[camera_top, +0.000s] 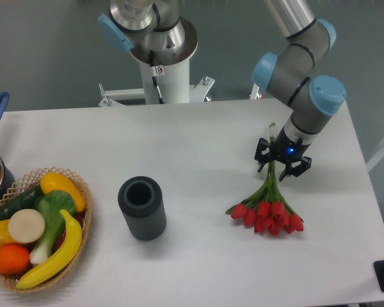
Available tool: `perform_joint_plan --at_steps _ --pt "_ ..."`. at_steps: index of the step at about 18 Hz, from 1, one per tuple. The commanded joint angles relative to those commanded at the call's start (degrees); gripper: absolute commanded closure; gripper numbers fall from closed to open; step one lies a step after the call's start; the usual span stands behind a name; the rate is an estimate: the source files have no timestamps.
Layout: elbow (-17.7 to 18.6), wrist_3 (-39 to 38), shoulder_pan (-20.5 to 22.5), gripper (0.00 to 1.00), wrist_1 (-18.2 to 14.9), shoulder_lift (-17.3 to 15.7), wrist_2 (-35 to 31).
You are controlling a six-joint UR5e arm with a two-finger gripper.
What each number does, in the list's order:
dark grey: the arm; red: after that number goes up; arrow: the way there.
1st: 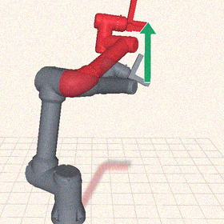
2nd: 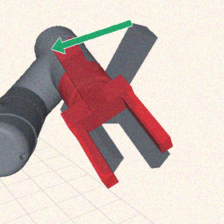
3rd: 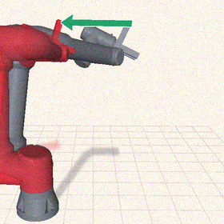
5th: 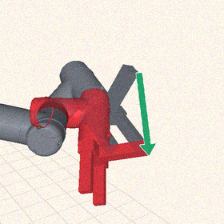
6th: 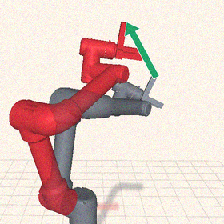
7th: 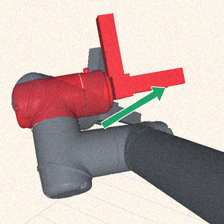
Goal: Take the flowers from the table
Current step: 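Lower the gripper onto the stems and close it around them, then lift the gripped tulip bunch up off the table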
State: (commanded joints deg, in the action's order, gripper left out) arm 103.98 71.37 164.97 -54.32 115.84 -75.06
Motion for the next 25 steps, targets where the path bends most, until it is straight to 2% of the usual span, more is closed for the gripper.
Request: perform_joint_plan --at_steps 2,4,5,6,18,25 --pt "-0.09 0.0 0.09 0.63 0.0 0.0 0.0" --pt "-0.35 0.0 0.18 0.64 -0.09 0.0 0.09" --pt "-0.44 0.0 0.18 0.71 -0.26 0.0 0.09" --pt "-0.44 0.0 0.18 0.72 -0.26 0.0 0.17" --pt "-0.35 -0.09 0.35 0.76 -0.26 -0.88 0.18" --pt "-0.7 -0.17 0.7 0.76 -1.23 -5.44 0.53"
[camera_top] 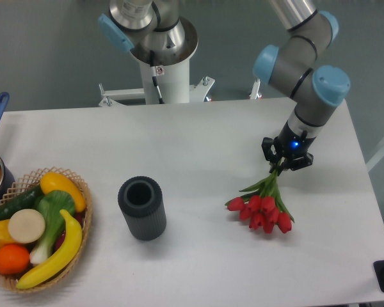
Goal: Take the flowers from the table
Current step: 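Lift the gripped tulip bunch up off the table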
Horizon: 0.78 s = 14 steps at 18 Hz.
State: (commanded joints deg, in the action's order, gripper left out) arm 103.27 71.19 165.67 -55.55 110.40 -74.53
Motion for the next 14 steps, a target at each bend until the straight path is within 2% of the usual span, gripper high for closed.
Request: perform_joint_plan --at_steps 4,8,12,14 --pt "-0.96 -1.13 -0.09 0.76 -0.09 -3.95 1.92" --pt "-2.99 -6.32 0.26 0.76 -0.09 -7.73 10.09" --pt "-5.01 -7.12 0.44 0.76 -0.09 -11.86 15.89" --pt "-6.15 -7.38 0.44 0.76 0.0 -13.88 21.85"
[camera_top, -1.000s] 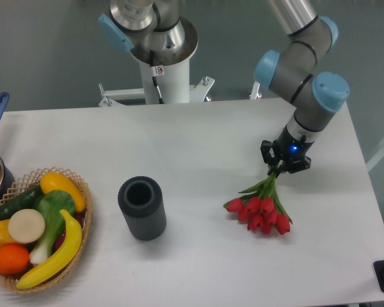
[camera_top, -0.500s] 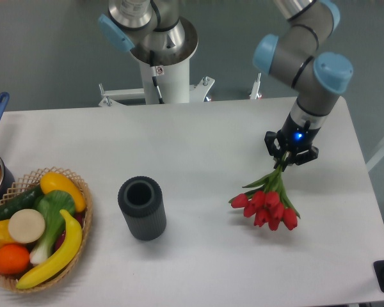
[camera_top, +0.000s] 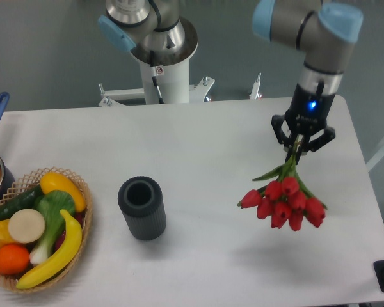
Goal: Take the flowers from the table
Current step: 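Lift the gripped tulip bunch up off the table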
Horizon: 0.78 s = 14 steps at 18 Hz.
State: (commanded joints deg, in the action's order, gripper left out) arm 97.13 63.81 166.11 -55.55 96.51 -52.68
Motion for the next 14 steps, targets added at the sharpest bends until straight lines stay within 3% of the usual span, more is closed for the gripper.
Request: perform_joint_plan --at_steps 5,9,14 --pt "-2.9 -3.42 -0.96 0.79 0.44 -3.26 10.56" --pt "-5.01 -7.03 -1.41 0.79 0.79 -3.35 18.73" --pt "-4.67 -7.03 -1.41 0.79 0.79 -2.65 25.42"
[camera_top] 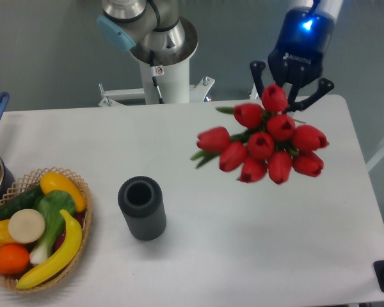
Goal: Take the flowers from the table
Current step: 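Lift the gripped tulip bunch up off the table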
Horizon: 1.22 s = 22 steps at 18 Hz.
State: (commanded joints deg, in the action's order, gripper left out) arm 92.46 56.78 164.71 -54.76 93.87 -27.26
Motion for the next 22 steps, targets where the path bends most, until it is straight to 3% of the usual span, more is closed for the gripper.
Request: perform_joint_plan --at_steps 22 --pt "1.32 -0.26 -1.05 0.78 0.09 1.06 1.77"
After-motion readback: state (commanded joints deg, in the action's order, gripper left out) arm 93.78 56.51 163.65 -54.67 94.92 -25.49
